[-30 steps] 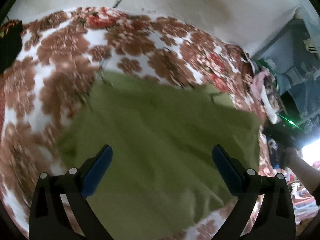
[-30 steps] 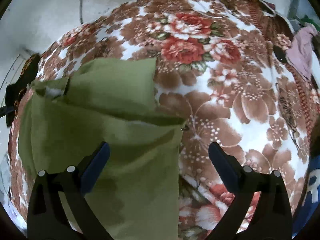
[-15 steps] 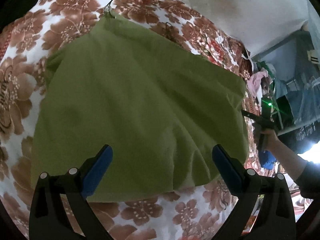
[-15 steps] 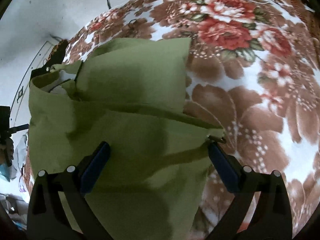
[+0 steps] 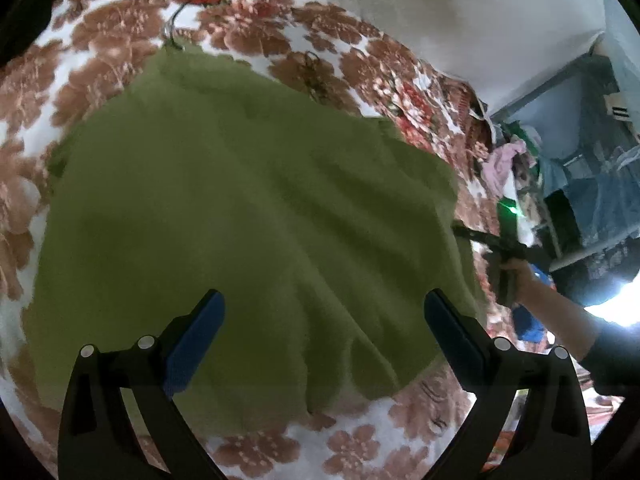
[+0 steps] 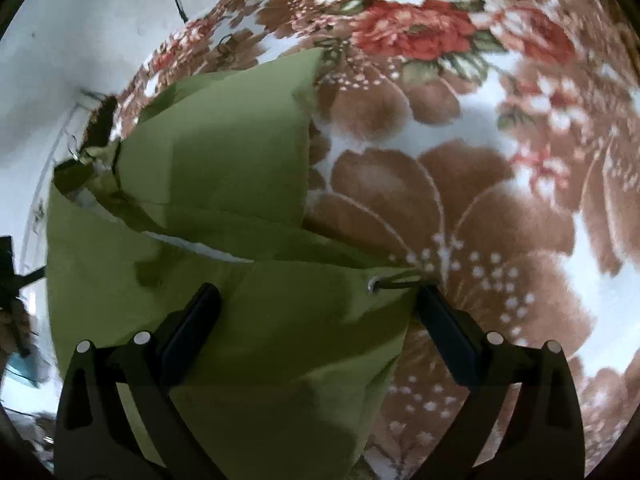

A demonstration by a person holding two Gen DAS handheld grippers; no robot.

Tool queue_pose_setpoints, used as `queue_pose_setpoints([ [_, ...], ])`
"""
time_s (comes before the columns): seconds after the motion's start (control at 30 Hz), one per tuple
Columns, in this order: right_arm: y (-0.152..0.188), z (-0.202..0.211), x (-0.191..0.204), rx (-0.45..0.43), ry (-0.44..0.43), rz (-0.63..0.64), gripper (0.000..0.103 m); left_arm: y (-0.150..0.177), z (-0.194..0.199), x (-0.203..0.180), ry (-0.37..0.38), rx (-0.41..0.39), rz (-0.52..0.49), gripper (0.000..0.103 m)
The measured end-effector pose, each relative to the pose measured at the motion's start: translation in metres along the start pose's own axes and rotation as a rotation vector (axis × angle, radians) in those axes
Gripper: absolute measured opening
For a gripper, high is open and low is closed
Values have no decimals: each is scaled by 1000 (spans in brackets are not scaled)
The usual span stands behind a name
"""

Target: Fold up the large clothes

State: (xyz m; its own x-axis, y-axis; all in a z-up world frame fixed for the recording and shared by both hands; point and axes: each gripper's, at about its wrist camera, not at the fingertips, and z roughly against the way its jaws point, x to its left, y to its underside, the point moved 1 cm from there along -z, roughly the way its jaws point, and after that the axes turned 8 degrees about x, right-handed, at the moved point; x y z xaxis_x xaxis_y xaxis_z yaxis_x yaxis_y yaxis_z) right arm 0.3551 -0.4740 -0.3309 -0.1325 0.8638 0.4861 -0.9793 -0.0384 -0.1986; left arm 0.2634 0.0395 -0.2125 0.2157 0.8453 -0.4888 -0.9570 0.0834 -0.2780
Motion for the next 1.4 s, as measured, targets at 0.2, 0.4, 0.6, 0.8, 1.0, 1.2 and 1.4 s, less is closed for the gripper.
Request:
queue_pose_setpoints([
  [0.2,6,0,14,-11,-31,52,43,-8,-43,0,-297,96,-80,98],
  [0.4,9,25,38,-24,49,121,19,-4,-94,8,-478,217,-129,99],
  [0.6,7,79,54,-77,88,152,12,-6,-108,18,-478,227,-101,99],
  [0.8,-8,122,104,-117,128,295,10,-7,-91,23,-463,202,-90,98],
  [1.0,-70,140,159,-157,185,475,10,-11,-66,34,-397,149,-38,98],
  [1.2,-137,121,163,-134,212,503,10,-13,-52,42,-371,118,-42,98],
  [1.4,-150,39,103,-2,231,397,10,-15,-63,42,-416,125,-87,98],
])
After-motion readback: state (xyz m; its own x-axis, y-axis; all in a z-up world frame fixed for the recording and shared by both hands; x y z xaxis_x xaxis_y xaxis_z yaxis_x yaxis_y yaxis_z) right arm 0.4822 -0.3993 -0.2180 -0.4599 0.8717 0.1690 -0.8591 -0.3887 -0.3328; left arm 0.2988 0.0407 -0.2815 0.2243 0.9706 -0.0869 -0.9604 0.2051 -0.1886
